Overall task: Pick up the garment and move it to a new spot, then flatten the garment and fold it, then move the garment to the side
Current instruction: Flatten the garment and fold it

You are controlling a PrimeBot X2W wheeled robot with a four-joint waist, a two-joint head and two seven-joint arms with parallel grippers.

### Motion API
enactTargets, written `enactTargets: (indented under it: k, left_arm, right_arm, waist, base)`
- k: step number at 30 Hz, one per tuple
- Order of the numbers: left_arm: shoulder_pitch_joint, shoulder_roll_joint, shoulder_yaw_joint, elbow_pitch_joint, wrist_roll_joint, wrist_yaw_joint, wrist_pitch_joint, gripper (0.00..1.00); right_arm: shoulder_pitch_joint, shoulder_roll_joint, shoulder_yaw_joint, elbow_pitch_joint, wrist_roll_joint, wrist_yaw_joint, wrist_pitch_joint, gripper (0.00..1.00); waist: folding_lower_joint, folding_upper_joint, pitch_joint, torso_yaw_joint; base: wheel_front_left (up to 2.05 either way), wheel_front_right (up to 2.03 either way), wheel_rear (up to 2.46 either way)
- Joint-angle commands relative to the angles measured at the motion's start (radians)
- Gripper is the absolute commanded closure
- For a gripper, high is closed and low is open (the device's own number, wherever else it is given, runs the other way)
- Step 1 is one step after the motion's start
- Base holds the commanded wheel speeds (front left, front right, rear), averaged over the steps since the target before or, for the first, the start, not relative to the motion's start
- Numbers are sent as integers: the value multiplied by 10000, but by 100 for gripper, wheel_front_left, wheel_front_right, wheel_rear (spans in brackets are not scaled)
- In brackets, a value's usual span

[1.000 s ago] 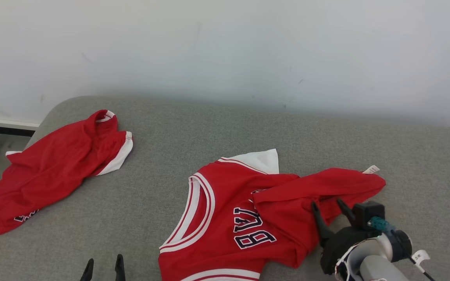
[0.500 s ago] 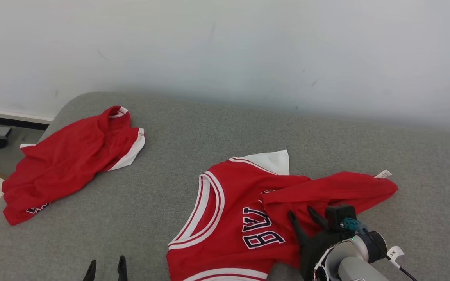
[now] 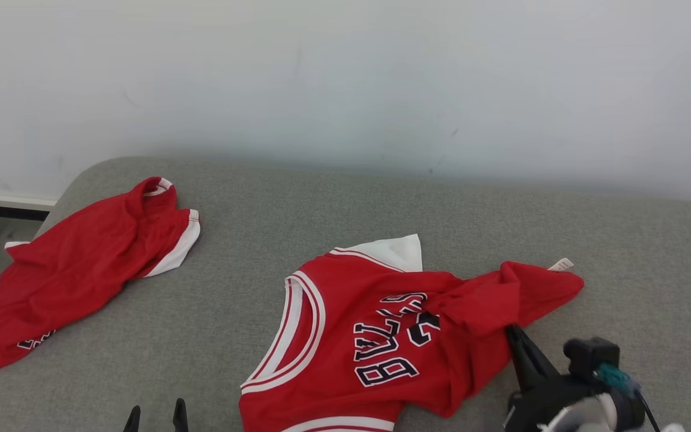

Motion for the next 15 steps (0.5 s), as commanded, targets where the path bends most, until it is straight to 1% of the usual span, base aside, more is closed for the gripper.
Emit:
enactTargets:
  k: [1, 4, 6, 10, 12, 13, 15]
  left_arm:
    - [77, -31, 17, -49, 5, 33, -33, 0]
    - [129, -50, 9, -88, -13, 21, -34, 0]
    - [160, -60, -3, -106, -12, 11, -34, 0]
    - [186, -70, 37, -161, -29, 35, -34, 0]
    - [177, -77, 45, -146, -35, 29, -34, 0]
    - [170, -77, 45, -136, -33, 26, -34, 0]
    - [135, -76, 52, -107, -29, 13, -34, 0]
  right_arm:
    - [510, -82, -171, -296, -24, -23, -43, 100]
    - [1625, -158, -784, -1251, 73, -23, -13, 100]
    - [2436, -3, -1087, -1947, 176, -23, 306, 100]
    - [3773, 245, -1624, -3300, 388, -23, 1332, 100]
    - [4272, 224, -1835, -3664, 55, -23, 1954, 100]
    - [4401, 278, -1985, -3887, -79, -23, 2124, 82]
    - [4557, 371, -2314, -4372, -413, -23, 2312, 7]
  waist:
    - [1, 0, -60, -141]
    - [1, 0, -68, -268]
    - [1, 0, -54, -341]
    - [1, 0, 19, -503]
    - [1, 0, 49, -565]
    - [1, 0, 60, -589]
    - [1, 0, 64, -616]
  base:
    - [0, 0, 0]
    - [0, 0, 0]
    - [0, 0, 0]
    - [0, 0, 0]
    - [0, 0, 0]
    - [0, 0, 0]
    - [0, 0, 0]
